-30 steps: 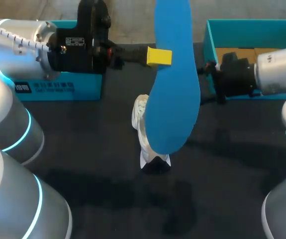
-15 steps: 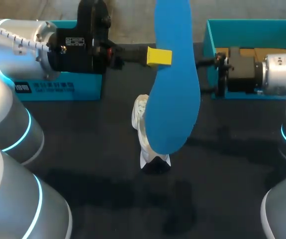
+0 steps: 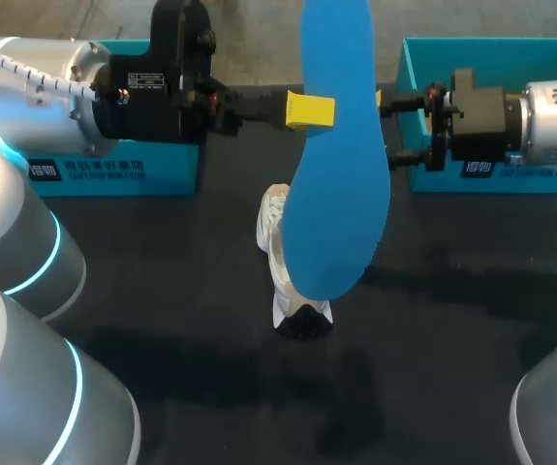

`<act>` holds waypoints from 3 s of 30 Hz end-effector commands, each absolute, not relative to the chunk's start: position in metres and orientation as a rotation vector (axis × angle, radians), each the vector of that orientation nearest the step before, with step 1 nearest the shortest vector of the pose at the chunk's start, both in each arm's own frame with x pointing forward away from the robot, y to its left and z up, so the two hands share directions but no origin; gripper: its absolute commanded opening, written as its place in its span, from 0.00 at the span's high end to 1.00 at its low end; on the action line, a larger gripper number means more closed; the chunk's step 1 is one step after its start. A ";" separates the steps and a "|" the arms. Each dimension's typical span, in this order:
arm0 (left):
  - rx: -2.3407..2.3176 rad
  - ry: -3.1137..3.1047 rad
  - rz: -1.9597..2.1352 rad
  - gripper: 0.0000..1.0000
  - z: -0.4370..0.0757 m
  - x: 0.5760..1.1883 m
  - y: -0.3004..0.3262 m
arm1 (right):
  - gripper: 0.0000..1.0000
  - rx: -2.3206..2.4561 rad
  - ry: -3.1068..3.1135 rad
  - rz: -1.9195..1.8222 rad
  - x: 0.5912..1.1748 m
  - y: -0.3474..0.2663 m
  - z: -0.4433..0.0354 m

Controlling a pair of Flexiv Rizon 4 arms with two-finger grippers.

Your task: Take the shoe out of the shoebox, open the shoe tongue, remove and reinsert the insole, then place the shoe into the shoebox

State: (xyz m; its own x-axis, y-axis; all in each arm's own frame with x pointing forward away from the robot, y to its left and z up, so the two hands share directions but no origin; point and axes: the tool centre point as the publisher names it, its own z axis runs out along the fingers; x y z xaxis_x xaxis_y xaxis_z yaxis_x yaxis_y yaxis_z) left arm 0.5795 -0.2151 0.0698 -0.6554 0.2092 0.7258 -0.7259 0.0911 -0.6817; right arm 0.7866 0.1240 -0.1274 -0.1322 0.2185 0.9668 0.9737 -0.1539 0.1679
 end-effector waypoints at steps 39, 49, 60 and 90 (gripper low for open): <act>-0.485 -2.211 2.322 1.00 -0.007 0.649 -0.215 | 0.00 -1.422 -1.394 -1.347 0.787 0.126 -0.128; -0.485 -2.211 2.322 1.00 -0.007 0.649 -0.215 | 0.00 -1.422 -1.394 -1.347 0.787 0.126 -0.128; -0.946 -2.348 2.428 1.00 -0.038 0.654 -0.199 | 0.00 -1.422 -1.394 -1.347 0.787 0.126 -0.128; -2.008 -2.516 2.164 1.00 -0.079 0.703 -0.176 | 0.00 -1.422 -1.394 -1.347 0.787 0.126 -0.128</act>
